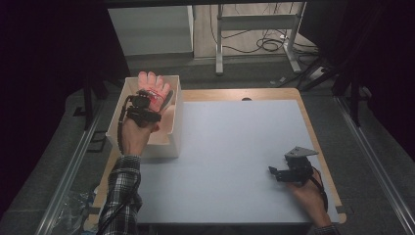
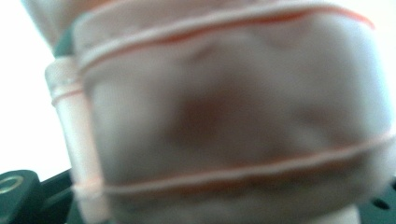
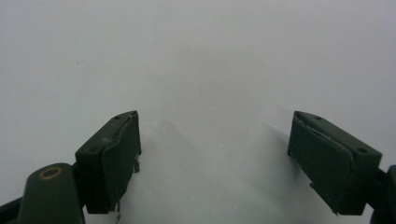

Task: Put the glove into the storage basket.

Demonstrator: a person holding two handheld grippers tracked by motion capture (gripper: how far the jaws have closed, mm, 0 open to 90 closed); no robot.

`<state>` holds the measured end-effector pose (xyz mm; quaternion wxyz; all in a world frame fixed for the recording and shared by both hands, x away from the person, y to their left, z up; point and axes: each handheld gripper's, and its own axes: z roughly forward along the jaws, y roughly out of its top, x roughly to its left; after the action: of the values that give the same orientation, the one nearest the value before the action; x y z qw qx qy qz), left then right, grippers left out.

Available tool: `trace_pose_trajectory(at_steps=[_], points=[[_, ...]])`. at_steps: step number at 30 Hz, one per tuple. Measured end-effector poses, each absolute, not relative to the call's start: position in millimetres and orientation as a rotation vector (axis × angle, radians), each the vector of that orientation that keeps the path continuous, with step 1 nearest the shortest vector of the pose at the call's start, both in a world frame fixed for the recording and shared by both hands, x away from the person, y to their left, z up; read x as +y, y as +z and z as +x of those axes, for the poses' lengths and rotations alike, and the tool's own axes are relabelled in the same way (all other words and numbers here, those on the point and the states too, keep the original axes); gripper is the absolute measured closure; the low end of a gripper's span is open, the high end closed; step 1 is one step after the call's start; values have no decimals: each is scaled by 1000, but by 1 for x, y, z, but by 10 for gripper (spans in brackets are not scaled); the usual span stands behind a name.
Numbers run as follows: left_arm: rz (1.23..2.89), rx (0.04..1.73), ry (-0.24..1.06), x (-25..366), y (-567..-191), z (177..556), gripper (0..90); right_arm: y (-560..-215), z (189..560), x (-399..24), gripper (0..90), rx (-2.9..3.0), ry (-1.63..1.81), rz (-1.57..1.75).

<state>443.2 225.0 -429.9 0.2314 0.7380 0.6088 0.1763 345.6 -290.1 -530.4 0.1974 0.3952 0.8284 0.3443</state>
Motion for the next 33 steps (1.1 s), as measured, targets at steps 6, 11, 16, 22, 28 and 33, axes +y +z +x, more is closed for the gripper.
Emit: trace_pose_trajectory(at_steps=[6, 11, 16, 22, 28, 33], points=[[2054, 1710, 469, 210, -447, 456, 441, -530, 346, -290, 175, 2319, 963, 1106], [2078, 1755, 454, 201, -457, 465, 432, -530, 346, -290, 175, 2319, 964, 1106], [2100, 1785, 426, 198, -465, 472, 418, -530, 346, -290, 175, 2318, 964, 1106], [2140, 1838, 353, 193, -479, 483, 364, -530, 346, -290, 175, 2318, 964, 1106], [2191, 1857, 395, 192, -480, 484, 198, -530, 346, -290, 175, 2318, 964, 1106], [2185, 1849, 387, 195, -477, 482, 147, -530, 346, -290, 174, 2318, 964, 1106]])
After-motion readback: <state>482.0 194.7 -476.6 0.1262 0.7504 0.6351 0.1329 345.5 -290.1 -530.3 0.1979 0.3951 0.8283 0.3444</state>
